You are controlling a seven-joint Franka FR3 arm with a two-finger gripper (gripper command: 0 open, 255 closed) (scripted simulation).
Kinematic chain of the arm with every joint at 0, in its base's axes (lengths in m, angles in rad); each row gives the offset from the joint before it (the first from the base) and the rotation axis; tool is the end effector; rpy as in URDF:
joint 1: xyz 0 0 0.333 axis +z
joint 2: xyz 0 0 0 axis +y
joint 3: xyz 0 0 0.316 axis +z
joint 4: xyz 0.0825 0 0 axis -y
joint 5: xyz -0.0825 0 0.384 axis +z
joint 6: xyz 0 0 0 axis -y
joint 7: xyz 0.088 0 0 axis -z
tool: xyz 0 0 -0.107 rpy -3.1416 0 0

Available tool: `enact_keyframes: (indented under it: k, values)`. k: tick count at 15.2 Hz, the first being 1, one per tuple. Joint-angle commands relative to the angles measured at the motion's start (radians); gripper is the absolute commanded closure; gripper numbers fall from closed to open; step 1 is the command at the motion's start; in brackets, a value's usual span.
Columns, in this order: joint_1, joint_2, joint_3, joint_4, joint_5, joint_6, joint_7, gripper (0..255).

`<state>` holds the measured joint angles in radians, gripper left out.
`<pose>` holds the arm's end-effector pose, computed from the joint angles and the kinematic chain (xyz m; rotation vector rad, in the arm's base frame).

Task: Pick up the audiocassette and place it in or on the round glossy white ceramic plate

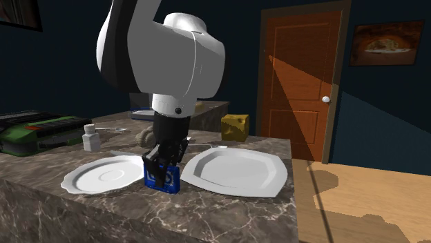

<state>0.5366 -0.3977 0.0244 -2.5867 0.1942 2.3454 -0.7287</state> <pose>0.3526 0.2249 0.4091 -2.5110 -1.6512 -0.2527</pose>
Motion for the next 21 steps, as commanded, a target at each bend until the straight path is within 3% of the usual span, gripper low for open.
enact_keyframes:
  k: [1,17,21]
  values:
    - [-0.001,-0.007,0.000,0.008,-0.003,-0.016,0.003,255]
    - [-0.012,-0.085,-0.002,0.158,-0.029,-0.241,0.038,255]
    - [0.009,0.050,0.047,0.273,-0.024,-0.213,0.102,255]
